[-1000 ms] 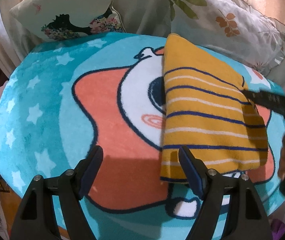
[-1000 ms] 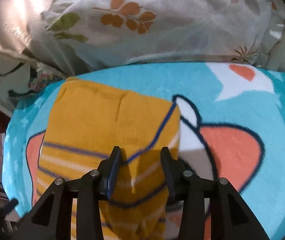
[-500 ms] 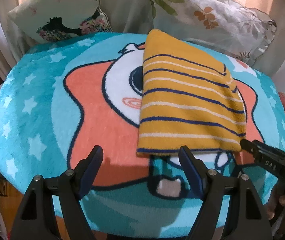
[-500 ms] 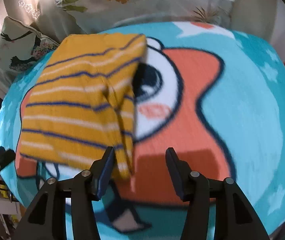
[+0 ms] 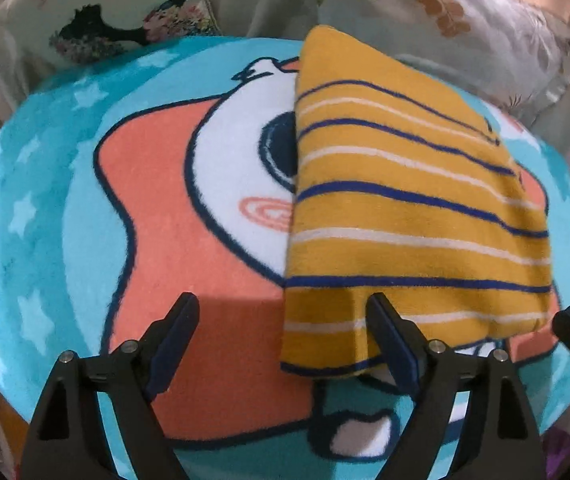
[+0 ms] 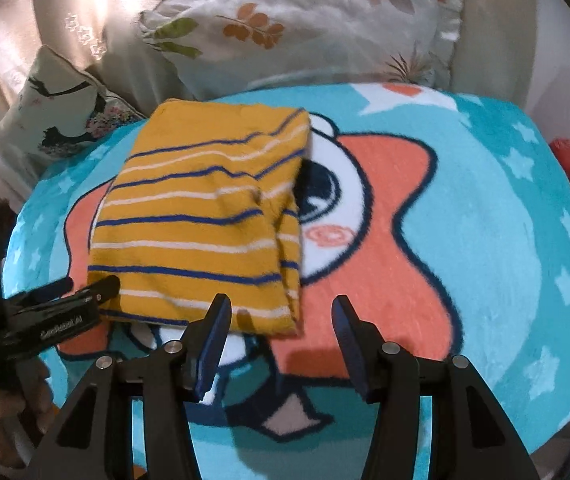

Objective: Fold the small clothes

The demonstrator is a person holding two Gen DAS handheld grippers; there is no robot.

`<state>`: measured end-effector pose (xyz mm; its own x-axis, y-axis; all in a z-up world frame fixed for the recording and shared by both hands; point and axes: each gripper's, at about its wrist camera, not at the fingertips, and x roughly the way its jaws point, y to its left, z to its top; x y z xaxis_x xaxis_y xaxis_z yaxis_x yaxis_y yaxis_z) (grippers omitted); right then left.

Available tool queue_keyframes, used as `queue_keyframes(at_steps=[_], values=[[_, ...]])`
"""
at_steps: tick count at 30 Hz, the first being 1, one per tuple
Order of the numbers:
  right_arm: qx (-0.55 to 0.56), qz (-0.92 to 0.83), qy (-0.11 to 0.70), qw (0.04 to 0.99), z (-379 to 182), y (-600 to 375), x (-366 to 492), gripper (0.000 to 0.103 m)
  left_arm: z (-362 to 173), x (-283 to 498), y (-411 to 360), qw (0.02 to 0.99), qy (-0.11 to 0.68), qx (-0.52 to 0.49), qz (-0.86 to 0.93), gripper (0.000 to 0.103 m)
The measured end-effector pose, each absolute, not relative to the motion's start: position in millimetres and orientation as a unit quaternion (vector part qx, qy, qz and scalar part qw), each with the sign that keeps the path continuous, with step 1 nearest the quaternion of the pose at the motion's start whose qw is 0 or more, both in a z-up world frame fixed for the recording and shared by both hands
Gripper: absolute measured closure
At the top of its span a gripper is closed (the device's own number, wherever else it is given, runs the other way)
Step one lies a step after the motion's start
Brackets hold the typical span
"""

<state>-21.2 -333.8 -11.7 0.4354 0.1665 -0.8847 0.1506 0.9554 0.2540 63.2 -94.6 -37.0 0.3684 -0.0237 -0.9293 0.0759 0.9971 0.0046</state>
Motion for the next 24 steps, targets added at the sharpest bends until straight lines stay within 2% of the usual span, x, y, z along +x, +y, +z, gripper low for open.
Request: queue_keyframes(at_steps=[3,5,9,12,14,17,21,24], values=[[0.158,-0.006,0.534,0.830,-14.3,-341.0,-26.5,0.046,-21.4,55.3,-88.7,0.837,0.546,0.022,-0.027,0.018],[0.169,-0.011,0.532,0.830,-13.6,-345.8,-28.6,0.046,0.5,44.8,-86.9,0.860,0.509,0.031,-0.016,0.018],[0.174,-0.008,0.519,0.837,-6.3,-344.1,-28.8,0.046,60.8,13.8,-82.6,0.916,0.396,0.057,0.030,0.014],[0.166,-0.002,0.506,0.846,3.8,-337.0,-28.5,0.046,106.6,-11.3,-77.4,0.951,0.290,0.077,0.071,0.001],[0.159,0.002,0.494,0.855,13.2,-331.4,-29.6,0.046,134.9,-30.6,-74.3,0.969,0.214,0.081,0.091,0.000],[0.146,0.007,0.480,0.865,25.4,-325.3,-31.9,0.046,159.6,-45.0,-63.7,0.980,0.160,0.050,0.102,0.000],[0.133,0.006,0.461,0.877,39.6,-321.8,-39.6,0.044,174.9,-46.8,-52.9,0.982,0.186,-0.019,0.036,0.000],[0.131,0.002,0.460,0.878,40.5,-323.8,-46.7,0.042,167.1,-39.7,-60.6,0.971,0.237,-0.009,-0.004,0.000]])
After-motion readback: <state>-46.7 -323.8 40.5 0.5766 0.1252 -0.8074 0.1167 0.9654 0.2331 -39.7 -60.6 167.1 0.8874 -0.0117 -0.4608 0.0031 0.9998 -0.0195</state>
